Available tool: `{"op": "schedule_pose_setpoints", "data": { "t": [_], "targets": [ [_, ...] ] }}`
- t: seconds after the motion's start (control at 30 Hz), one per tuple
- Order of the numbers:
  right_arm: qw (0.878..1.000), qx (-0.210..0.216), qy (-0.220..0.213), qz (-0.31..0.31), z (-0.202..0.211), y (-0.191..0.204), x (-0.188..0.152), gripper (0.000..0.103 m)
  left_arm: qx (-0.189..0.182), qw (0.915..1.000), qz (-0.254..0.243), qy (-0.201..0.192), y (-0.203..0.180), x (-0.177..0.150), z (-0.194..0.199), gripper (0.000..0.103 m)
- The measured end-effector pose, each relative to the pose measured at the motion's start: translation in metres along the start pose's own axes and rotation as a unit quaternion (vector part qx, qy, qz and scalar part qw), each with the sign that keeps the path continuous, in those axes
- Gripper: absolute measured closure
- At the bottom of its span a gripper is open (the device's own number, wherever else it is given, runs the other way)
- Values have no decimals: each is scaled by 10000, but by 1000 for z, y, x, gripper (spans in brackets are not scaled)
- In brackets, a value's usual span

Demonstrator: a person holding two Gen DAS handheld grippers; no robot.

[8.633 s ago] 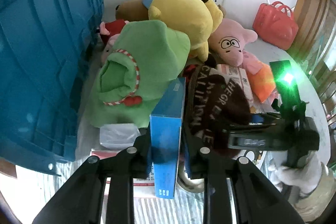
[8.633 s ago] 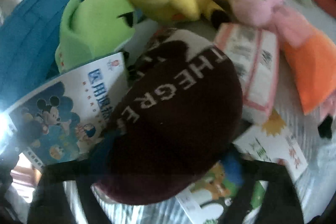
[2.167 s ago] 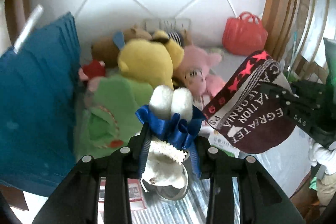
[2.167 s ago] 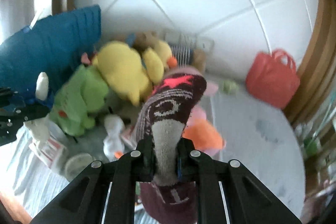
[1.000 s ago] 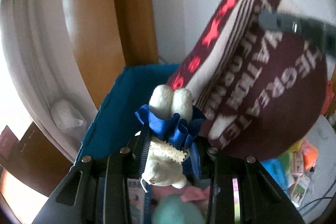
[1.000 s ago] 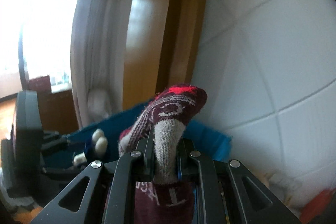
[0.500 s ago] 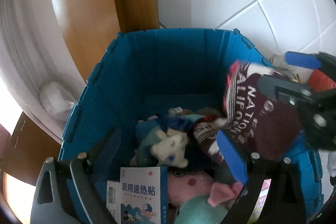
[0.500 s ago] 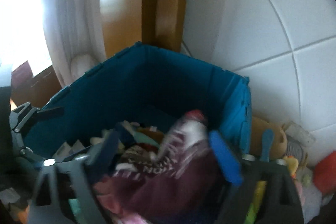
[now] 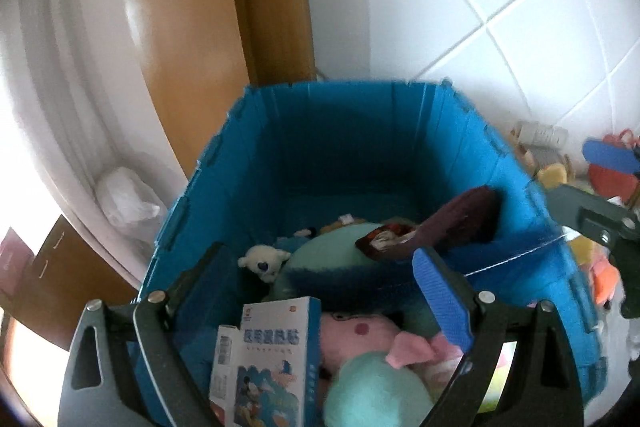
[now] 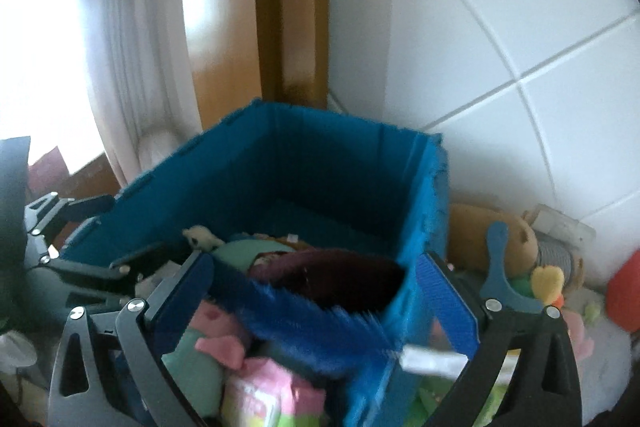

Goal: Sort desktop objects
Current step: 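Open the left tool over the blue bin while the right releases the hat inside, then withdraw both tools from the bin back over the bed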

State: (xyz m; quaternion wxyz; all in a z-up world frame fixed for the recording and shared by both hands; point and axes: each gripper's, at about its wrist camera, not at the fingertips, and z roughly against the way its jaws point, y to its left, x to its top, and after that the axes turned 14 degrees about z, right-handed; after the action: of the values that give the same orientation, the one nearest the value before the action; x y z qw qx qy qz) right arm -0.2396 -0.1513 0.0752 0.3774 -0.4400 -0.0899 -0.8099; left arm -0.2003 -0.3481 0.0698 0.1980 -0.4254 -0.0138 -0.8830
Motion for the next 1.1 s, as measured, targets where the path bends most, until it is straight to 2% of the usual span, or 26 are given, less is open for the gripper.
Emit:
{"op": "schedule_pose_setpoints", "data": {
  "t": [0.2,0.27,0.43,0.53,0.67,0.87,0.97,1.1],
  "targets": [
    [9982,-397,-432,-138,85,-18,-57,0,-226,9990,-63,-390,-45,-34,54,9],
    [9969,-565,-508,-192,111,-27,-84,0,-490,9982,-46,-342,-66,-54,71,9],
    [9914,-966,-776,-420,183,-56,-159,0,-729,9969,-80,-296,-121,-103,108,9],
    [9828,-1320,-1169,-548,234,-74,-205,0,-996,9947,-68,-245,-158,-138,128,9],
    [9758,-1424,-1420,-864,273,-100,-263,0,-1260,9920,-66,-103,-203,-183,148,9],
    [9858,-1048,-375,-1255,261,-134,-330,0,-930,9949,-28,393,-236,-233,136,9],
    [9829,-853,81,-1627,239,-147,-359,0,-742,9936,-17,849,-241,-257,115,9],
    [9730,-841,624,-2057,209,-154,-397,0,-607,9901,-140,1258,-242,-289,85,9]
  ]
}}
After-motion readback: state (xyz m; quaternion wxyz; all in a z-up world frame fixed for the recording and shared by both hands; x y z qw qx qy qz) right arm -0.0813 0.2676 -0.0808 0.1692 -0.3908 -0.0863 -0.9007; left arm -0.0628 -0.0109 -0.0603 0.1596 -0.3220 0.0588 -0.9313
